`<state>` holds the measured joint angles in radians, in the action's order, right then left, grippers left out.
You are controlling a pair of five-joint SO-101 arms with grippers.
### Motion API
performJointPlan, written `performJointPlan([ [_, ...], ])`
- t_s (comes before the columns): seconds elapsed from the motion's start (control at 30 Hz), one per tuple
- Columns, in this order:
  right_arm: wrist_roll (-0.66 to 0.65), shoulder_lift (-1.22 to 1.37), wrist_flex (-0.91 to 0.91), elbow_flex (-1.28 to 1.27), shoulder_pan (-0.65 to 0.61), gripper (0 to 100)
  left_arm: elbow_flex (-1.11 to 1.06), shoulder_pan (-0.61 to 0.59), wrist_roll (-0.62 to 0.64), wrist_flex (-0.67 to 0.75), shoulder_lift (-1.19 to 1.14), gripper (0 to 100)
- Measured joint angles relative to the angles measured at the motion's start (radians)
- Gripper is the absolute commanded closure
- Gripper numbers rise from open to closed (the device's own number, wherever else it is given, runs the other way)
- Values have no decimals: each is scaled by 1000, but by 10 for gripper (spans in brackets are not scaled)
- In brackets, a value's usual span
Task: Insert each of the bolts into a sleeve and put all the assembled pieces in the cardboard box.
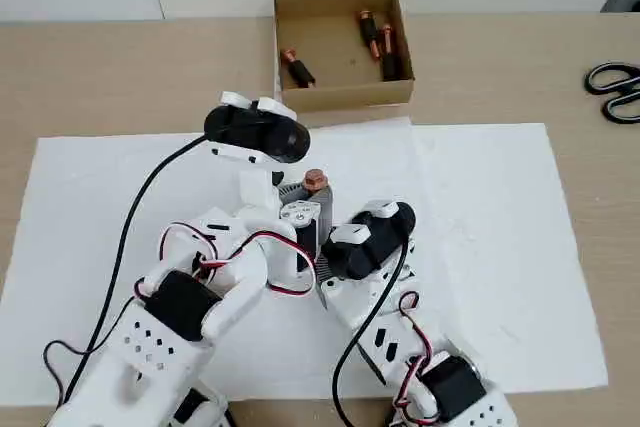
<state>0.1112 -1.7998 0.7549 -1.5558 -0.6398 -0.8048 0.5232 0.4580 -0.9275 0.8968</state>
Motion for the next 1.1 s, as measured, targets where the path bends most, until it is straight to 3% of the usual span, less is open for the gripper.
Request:
performJointPlan([
  [1.1, 0, 0, 0, -3, 0, 995, 0, 29, -3, -117, 5, 994],
])
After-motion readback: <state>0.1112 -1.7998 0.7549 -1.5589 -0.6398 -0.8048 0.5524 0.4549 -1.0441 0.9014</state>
